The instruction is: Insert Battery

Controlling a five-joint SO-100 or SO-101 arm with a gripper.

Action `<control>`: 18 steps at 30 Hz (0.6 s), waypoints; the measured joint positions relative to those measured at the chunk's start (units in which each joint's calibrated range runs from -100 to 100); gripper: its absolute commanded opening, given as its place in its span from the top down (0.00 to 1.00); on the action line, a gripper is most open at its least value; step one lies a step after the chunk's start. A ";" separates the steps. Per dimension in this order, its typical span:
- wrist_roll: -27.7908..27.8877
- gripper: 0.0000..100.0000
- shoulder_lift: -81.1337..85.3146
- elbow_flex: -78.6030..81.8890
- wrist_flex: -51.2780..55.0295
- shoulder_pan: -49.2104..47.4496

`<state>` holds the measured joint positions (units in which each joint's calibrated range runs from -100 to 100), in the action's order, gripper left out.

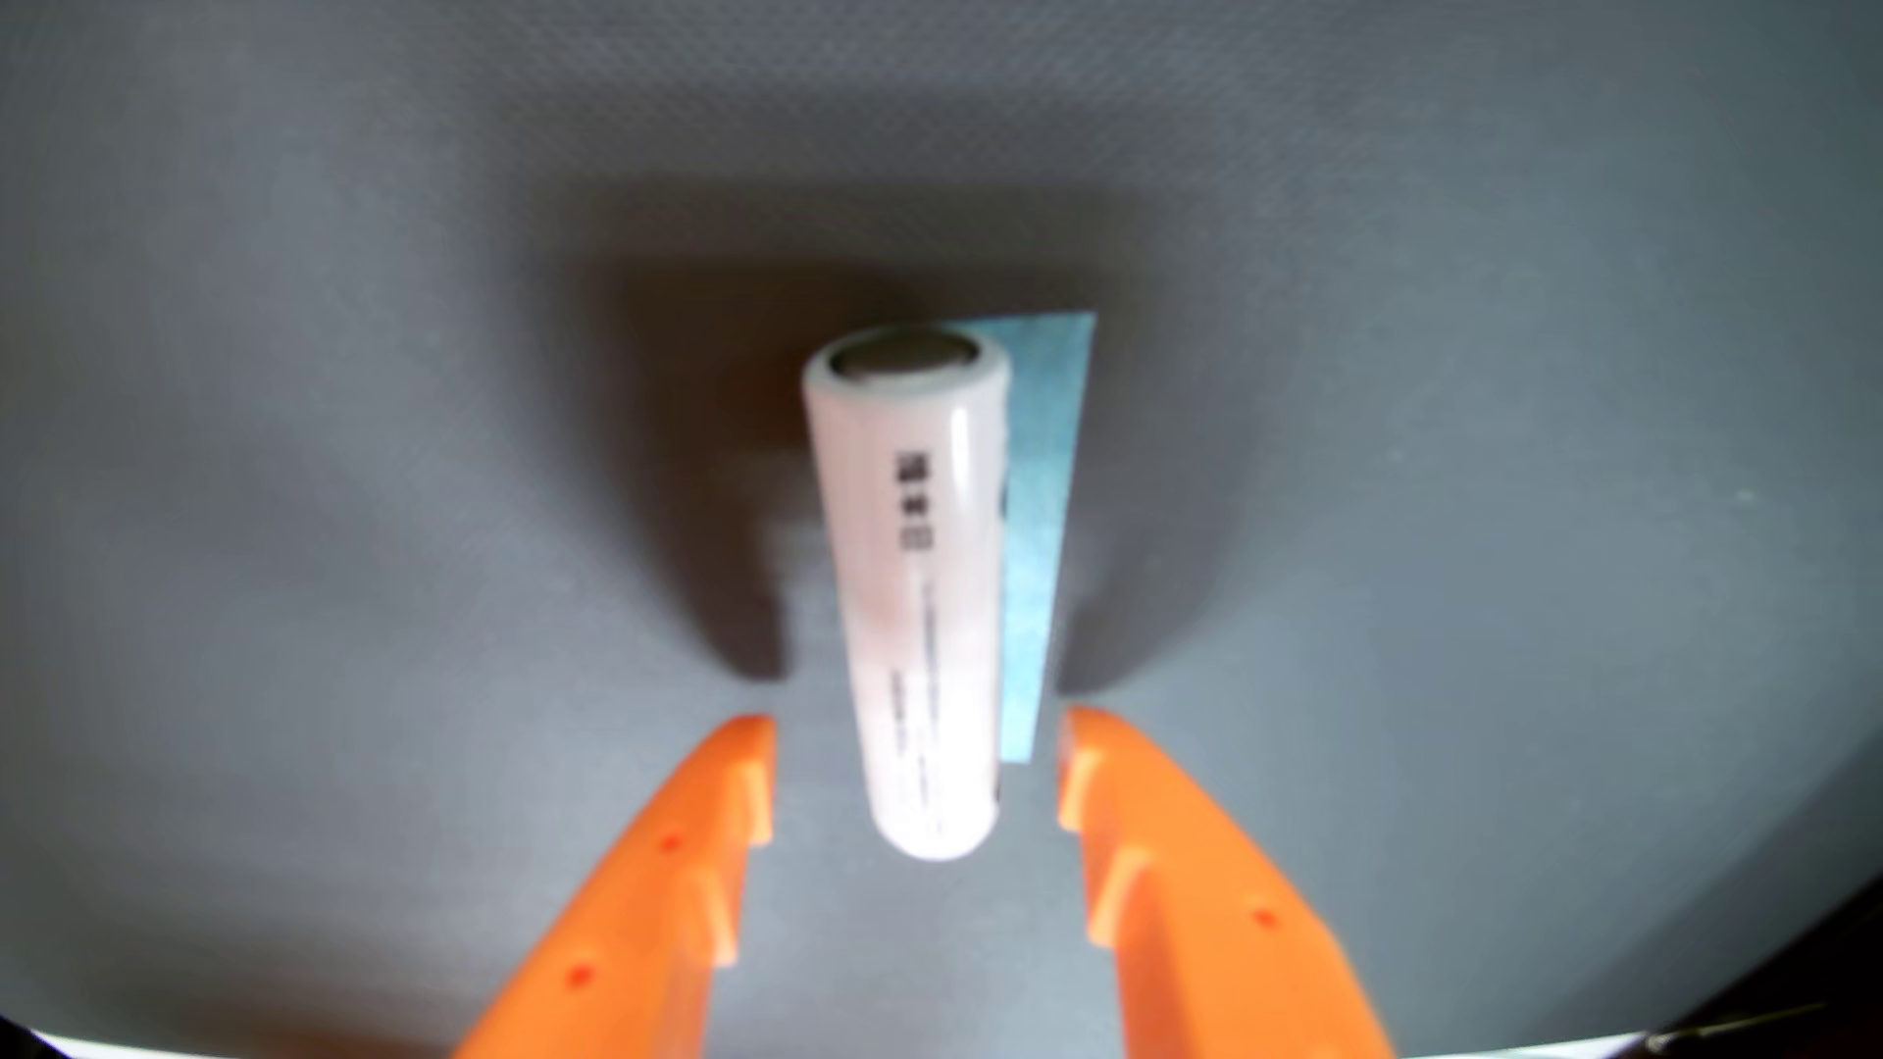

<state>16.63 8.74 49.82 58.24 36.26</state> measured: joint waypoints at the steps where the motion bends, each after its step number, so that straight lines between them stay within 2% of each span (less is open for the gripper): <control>1: 0.00 0.84 0.00 0.36 -0.42 0.00; 10: 0.82 0.84 0.08 2.35 -1.67 0.25; 16: 0.82 0.98 0.08 2.71 -1.76 -0.08; 18: 0.92 0.99 0.08 2.89 -1.76 0.00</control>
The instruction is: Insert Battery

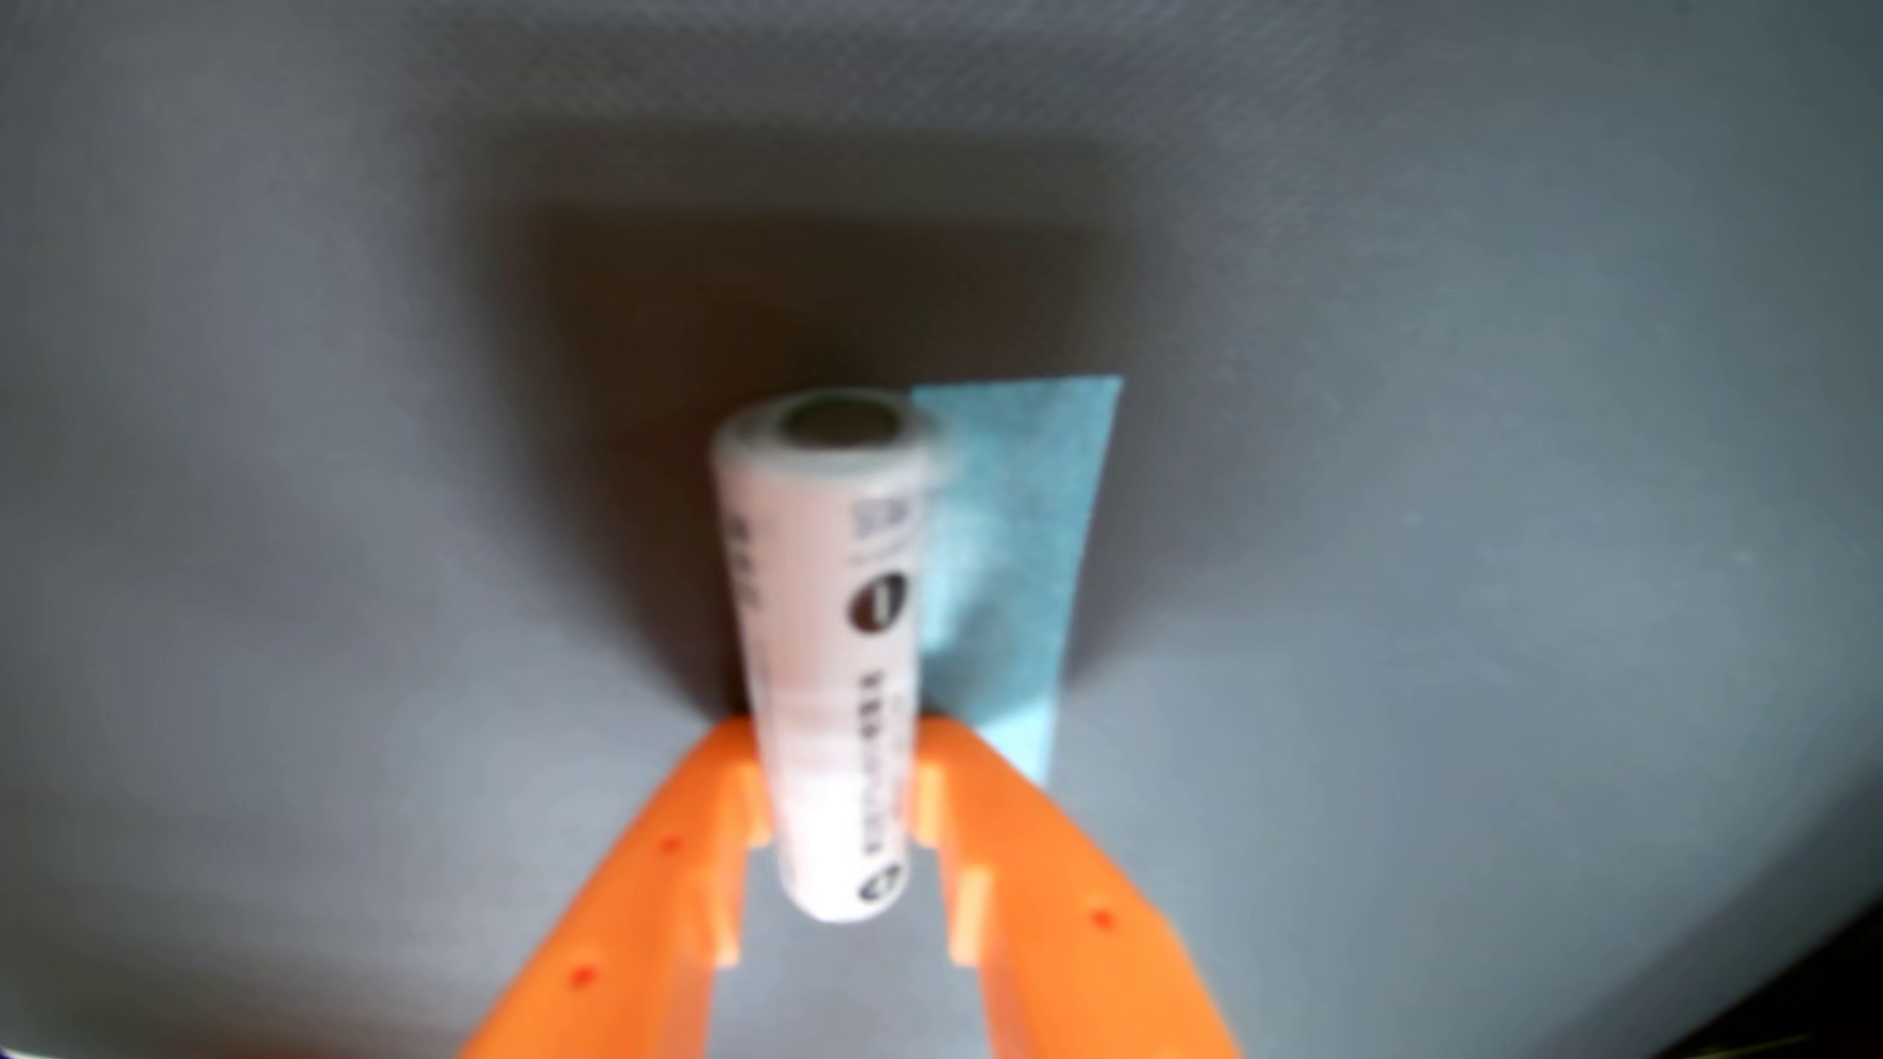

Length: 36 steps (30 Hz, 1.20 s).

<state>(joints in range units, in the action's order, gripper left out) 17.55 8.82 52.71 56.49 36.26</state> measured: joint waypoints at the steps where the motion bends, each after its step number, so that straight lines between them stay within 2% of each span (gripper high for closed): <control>1: 0.05 0.98 0.00 0.00 0.00 0.00; 11: -0.36 0.98 0.00 0.00 0.33 -0.16; 21: -8.89 0.98 -0.08 -10.76 8.12 -0.41; 27: -10.32 0.98 -0.08 -14.47 10.88 -2.79; 36: -13.44 0.99 11.15 -14.47 17.15 -17.78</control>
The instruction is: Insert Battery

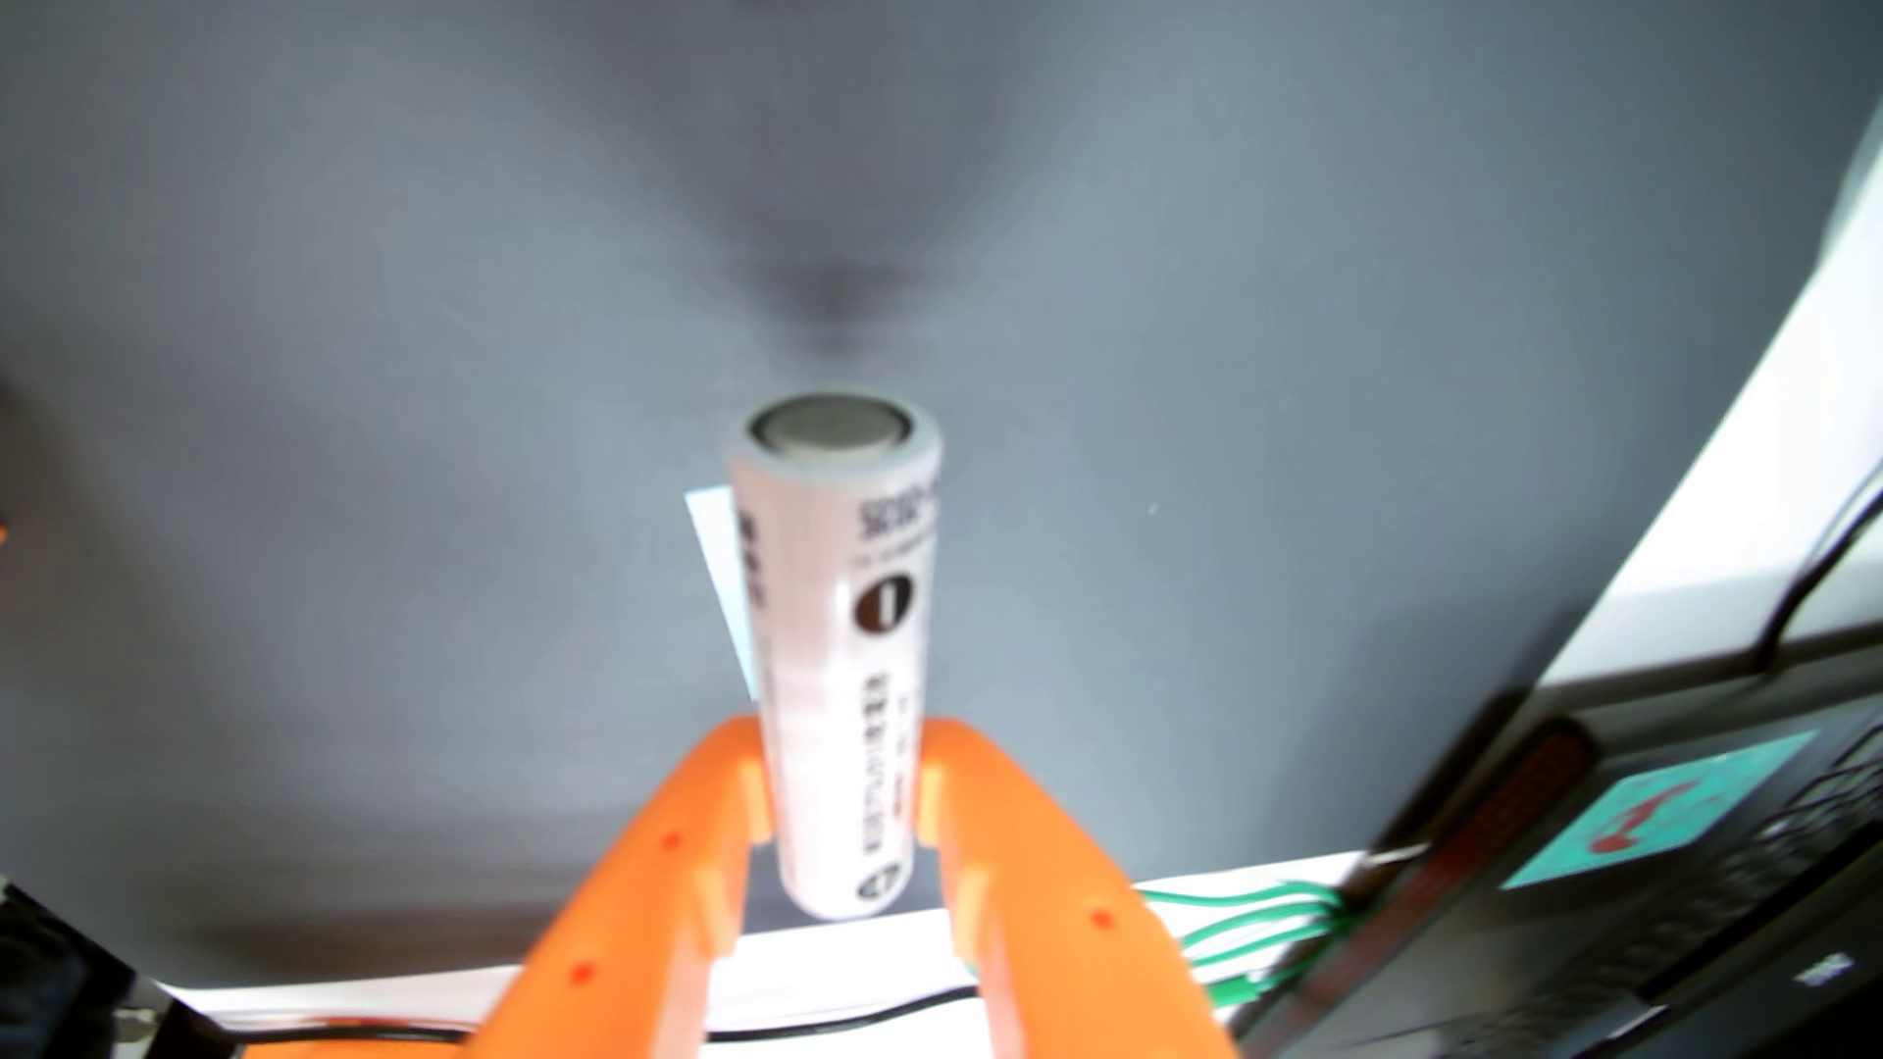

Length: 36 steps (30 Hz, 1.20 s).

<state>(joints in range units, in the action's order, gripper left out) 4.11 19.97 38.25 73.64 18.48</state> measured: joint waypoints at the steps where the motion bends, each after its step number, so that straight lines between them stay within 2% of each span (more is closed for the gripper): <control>1: -0.26 0.99 1.16 0.00 0.33 -1.88; 11: -0.66 0.98 6.24 4.43 2.26 -4.10; 15: -3.17 0.99 6.24 5.15 1.84 -4.10; 21: -4.90 0.98 6.24 5.97 1.84 -9.50; 27: -6.03 0.98 6.24 5.97 1.84 -18.84; 32: -9.50 0.98 6.24 6.33 1.84 -20.32; 36: -10.11 0.98 6.24 6.33 1.51 -21.55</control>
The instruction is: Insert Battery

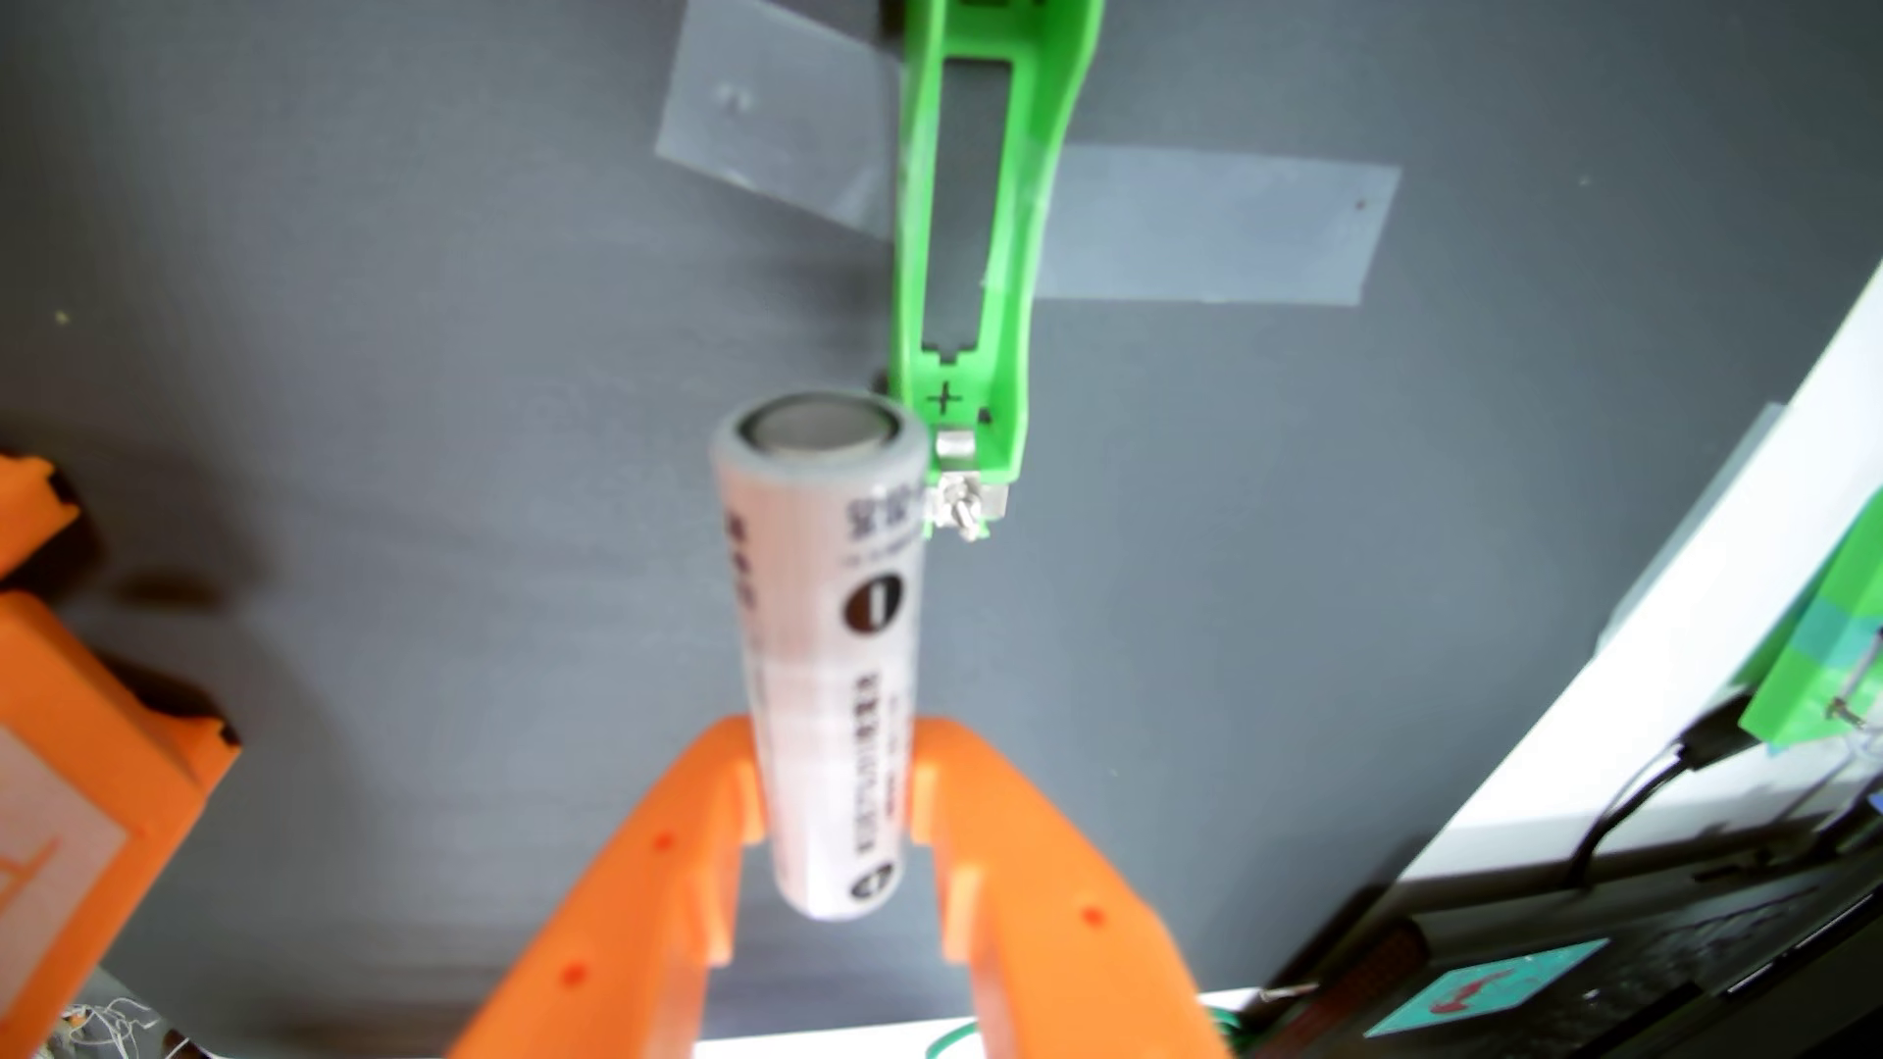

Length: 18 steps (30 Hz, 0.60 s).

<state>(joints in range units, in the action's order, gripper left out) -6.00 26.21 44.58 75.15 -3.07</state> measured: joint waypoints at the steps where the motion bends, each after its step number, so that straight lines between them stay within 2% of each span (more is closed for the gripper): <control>1: -0.10 0.98 0.00 0.09 -0.67 0.08; 8: -5.16 0.99 0.00 0.18 -3.26 0.00; 18: -6.18 0.99 0.00 1.99 -4.18 -8.52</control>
<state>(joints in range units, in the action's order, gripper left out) -12.18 26.21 46.56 70.96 -11.59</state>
